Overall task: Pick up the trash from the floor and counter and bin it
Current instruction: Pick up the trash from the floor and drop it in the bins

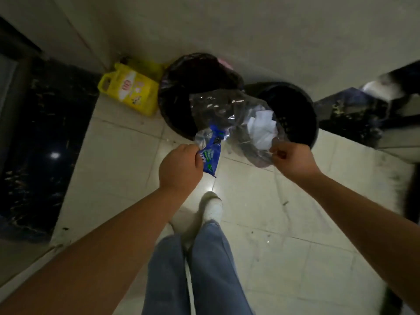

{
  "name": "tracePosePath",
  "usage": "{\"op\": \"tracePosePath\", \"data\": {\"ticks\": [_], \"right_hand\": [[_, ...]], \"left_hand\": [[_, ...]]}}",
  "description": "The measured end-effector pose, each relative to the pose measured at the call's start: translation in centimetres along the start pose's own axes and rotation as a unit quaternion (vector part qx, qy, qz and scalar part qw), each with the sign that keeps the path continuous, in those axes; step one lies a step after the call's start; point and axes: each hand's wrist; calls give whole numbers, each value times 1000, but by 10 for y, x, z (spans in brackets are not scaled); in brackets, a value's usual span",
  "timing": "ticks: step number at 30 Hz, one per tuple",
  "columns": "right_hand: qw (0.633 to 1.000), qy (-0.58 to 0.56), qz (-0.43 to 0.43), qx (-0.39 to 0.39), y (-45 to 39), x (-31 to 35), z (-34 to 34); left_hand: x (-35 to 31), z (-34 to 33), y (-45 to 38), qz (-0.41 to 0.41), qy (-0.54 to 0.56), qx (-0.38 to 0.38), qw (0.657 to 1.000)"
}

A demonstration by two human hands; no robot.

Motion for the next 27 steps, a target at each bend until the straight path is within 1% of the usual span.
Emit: {"op": "tracePosePath", "data": {"ticks": [4, 6, 8, 12, 14, 17, 18, 19, 20, 21, 23, 24, 25, 26, 27], "right_hand": [[994, -12, -106, -24, -4, -75, 27], [989, -37, -144, -22, -19, -107, 29], [984, -68, -163, -3, -41, -136, 26], [973, -126, -184, 58, -96, -172, 22], [963, -166, -203, 68, -127, -185, 20], [926, -280, -241, 82, -166, -195, 15], [921, -284, -255, 79, -181, -199, 11], [906, -312, -277, 66, -190, -197, 10], [911, -301, -279, 50, -203, -199, 4], [904, -316, -285, 38, -217, -198, -3], [875, -397, -276, 0, -246, -200, -24], [858, -436, -269, -38, -260, -203, -35], [862, -432, -261, -50, -274, -206, -45], [879, -402, -253, -49, -286, -210, -53], [910, -346, -228, -20, -297, -216, -63]], "left_hand": [[-75, -28, -32, -28, -23, 26, 999], [-105, -49, -49, -15, -19, 49, 998], [-131, -71, -67, 23, -16, 74, 997], [-155, -112, -101, 91, -22, 103, 990], [-159, -131, -121, 119, -13, 112, 986], [-158, -152, -140, 140, -21, 143, 980], [-157, -158, -144, 143, -28, 157, 977], [-155, -163, -149, 147, -33, 167, 974], [-153, -168, -156, 147, -39, 170, 974], [-151, -173, -164, 146, -42, 172, 973], [-148, -183, -184, 145, -33, 163, 975], [-147, -189, -197, 140, -33, 152, 978], [-146, -195, -212, 132, -39, 141, 980], [-144, -201, -225, 125, -51, 138, 981], [-142, -207, -239, 116, -66, 137, 982]]}}
Point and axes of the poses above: each hand's wrist, its own y-axis away from the middle knuckle, its own z-axis out of the back of the hand, x = y × z, and after that the axes turned 9 degrees about x, right-handed
